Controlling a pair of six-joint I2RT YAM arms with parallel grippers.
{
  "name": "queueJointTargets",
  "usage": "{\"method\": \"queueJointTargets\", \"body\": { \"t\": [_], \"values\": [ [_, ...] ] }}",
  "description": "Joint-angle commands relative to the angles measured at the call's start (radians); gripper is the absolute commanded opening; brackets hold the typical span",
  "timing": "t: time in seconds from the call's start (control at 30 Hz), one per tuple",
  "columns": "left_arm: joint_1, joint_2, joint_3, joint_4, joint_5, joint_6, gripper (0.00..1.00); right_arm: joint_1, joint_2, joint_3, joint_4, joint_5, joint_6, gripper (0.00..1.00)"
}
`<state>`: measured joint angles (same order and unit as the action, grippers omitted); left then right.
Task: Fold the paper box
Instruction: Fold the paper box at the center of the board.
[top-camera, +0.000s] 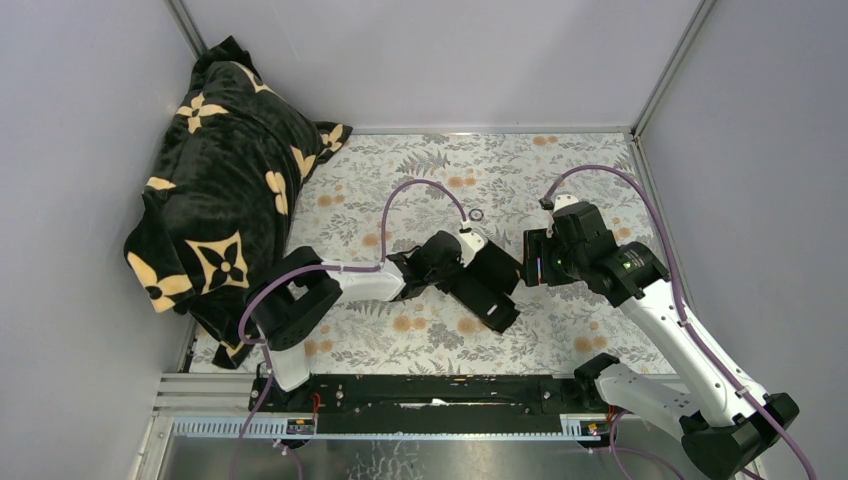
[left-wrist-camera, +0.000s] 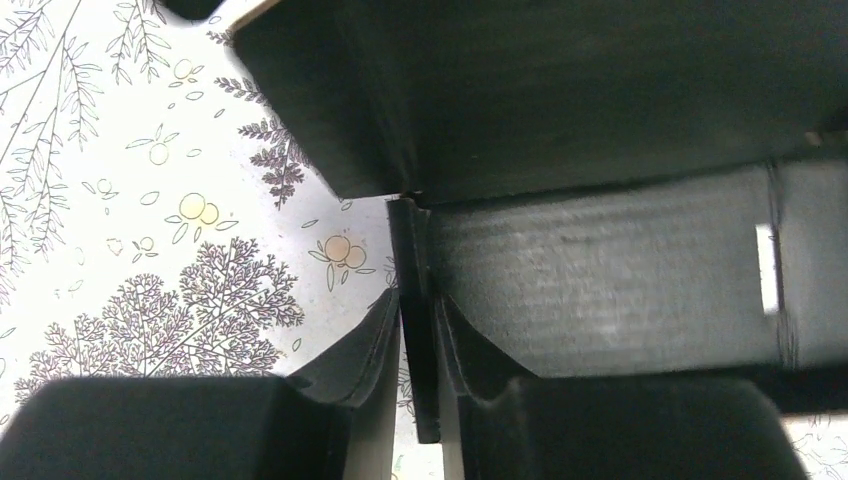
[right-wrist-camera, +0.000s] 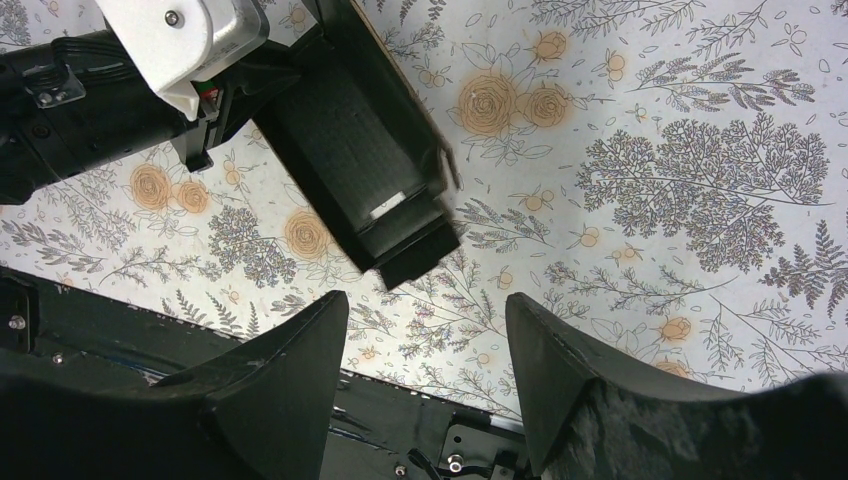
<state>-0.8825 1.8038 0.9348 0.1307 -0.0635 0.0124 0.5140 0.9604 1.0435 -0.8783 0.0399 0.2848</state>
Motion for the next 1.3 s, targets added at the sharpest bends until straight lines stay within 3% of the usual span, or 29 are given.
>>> {"method": "queueJointTargets", "body": {
  "t": [0.0,0.3,1.27],
  "values": [
    [0.008,0.006,0.023,0.002,-0.019,0.004,0.21,-0.003,-0.009,0.003,0.024,-0.017,-0.010,0.67],
    [0.003,0.021,0.053,-0.029,-0.073,0.004,0.13,-0.004,-0.012,0.005,0.023,-0.015,-0.012,0.67],
    [-0.207,0.079,0.067,0.016,-0.643,0.149,0.08,-0.004,-0.078,0.064,-0.040,0.069,-0.033,0.67]
  ]
}}
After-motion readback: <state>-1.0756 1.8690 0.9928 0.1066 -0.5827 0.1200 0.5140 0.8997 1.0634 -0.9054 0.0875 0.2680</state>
